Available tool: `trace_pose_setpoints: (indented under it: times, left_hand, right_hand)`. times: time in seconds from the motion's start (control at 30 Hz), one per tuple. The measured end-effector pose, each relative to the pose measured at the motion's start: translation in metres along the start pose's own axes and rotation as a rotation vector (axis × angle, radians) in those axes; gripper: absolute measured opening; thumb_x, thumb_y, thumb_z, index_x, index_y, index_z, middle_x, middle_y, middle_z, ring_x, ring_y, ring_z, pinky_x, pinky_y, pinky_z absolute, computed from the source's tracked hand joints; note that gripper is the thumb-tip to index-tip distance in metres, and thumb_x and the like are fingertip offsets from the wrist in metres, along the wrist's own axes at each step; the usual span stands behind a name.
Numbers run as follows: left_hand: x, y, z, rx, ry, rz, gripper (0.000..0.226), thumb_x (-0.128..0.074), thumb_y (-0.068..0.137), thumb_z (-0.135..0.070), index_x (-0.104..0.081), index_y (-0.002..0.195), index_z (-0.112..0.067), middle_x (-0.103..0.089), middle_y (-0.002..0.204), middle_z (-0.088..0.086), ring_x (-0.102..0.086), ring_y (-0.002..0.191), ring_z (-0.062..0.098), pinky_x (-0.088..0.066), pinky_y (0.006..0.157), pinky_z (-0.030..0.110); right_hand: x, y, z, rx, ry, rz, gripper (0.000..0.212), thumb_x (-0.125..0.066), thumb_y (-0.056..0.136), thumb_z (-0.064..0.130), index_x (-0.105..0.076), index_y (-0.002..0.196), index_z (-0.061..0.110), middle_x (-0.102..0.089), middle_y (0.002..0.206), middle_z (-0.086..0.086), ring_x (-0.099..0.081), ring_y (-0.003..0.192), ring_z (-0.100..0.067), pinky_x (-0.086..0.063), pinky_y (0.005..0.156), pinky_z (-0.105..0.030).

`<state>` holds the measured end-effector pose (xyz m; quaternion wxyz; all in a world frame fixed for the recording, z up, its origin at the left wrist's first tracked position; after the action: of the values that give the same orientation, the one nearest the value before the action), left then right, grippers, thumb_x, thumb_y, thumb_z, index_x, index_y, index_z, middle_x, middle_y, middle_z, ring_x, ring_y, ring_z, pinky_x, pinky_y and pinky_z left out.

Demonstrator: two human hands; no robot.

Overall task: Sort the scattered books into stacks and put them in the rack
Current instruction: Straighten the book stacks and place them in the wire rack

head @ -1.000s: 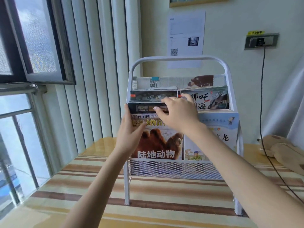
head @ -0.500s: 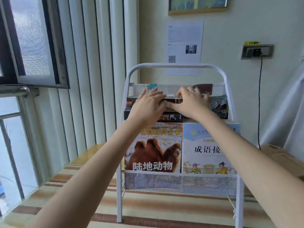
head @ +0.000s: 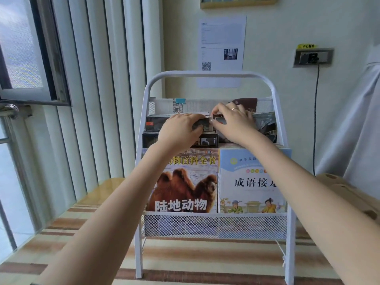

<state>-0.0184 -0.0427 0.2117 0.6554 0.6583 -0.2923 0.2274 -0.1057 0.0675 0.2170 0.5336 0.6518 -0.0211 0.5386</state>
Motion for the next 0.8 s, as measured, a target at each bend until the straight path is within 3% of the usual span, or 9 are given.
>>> trace_pose_setpoints:
  times: [0.17, 0.3, 0.4, 0.53, 0.67, 0.8]
  left_hand:
    - [-0.001, -0.001, 0.0, 0.002, 0.012, 0.011, 0.038, -0.042, 0.096, -0.027, -0.052, 0.133, -0.024, -0.06, 0.13, 0.002, -0.054, 0.116, 0.023, -0.038, 0.093, 0.031]
    - [-0.002, 0.0, 0.002, 0.003, 0.017, 0.023, 0.039, -0.041, 0.097, -0.029, -0.052, 0.134, -0.025, -0.06, 0.13, 0.0, -0.054, 0.116, 0.022, -0.037, 0.092, 0.031]
    - [-0.003, 0.0, 0.004, 0.013, 0.012, 0.023, 0.039, -0.041, 0.096, -0.028, -0.052, 0.133, -0.026, -0.061, 0.129, -0.001, -0.054, 0.116, 0.022, -0.037, 0.091, 0.031]
    - [-0.004, 0.0, 0.004, 0.019, 0.016, 0.02, 0.039, -0.042, 0.095, -0.026, -0.053, 0.133, -0.025, -0.061, 0.129, 0.001, -0.054, 0.116, 0.023, -0.036, 0.092, 0.031]
    - [-0.004, 0.0, 0.004, 0.013, 0.027, 0.012, 0.039, -0.043, 0.094, -0.026, -0.054, 0.131, -0.025, -0.062, 0.127, 0.0, -0.055, 0.113, 0.023, -0.036, 0.088, 0.03]
    - [-0.003, -0.002, 0.002, -0.007, 0.047, -0.011, 0.038, -0.042, 0.094, -0.025, -0.054, 0.13, -0.022, -0.062, 0.126, 0.001, -0.055, 0.112, 0.023, -0.037, 0.09, 0.031]
  right_hand:
    - [0.001, 0.0, 0.006, 0.022, -0.005, -0.064, 0.022, -0.046, 0.09, 0.04, -0.052, 0.109, 0.033, -0.049, 0.115, 0.001, -0.039, 0.116, -0.024, -0.027, 0.097, -0.04]
    - [0.004, -0.001, 0.005, 0.078, 0.001, -0.06, 0.04, -0.048, 0.089, 0.053, -0.056, 0.125, 0.038, -0.05, 0.122, 0.002, -0.04, 0.121, -0.025, -0.032, 0.098, -0.038]
    - [0.009, 0.0, 0.006, 0.029, -0.076, -0.081, 0.041, -0.051, 0.083, 0.063, -0.064, 0.116, 0.041, -0.052, 0.117, 0.004, -0.042, 0.115, -0.019, -0.031, 0.094, -0.037]
    - [0.008, 0.007, 0.013, -0.124, 0.043, -0.129, 0.03, -0.062, 0.074, 0.053, -0.07, 0.096, 0.033, -0.057, 0.111, 0.001, -0.043, 0.114, -0.024, -0.035, 0.091, -0.038]
    - [0.004, 0.008, 0.01, -0.05, 0.117, -0.078, 0.019, -0.06, 0.081, 0.049, -0.058, 0.082, 0.03, -0.055, 0.101, 0.005, -0.041, 0.109, -0.024, -0.031, 0.085, -0.037]
    - [0.003, 0.012, 0.008, 0.023, 0.091, 0.056, 0.021, -0.054, 0.086, 0.051, -0.053, 0.087, 0.03, -0.053, 0.104, 0.005, -0.037, 0.113, -0.022, -0.031, 0.09, -0.043]
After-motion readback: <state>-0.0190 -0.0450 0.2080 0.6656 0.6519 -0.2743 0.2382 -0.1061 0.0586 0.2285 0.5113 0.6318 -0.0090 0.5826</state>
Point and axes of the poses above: each hand's wrist, its own y-axis towards the middle knuckle, its own x-axis out of the back of the hand, z = x × y, the point moved 7 cm from there along y, towards the middle knuckle
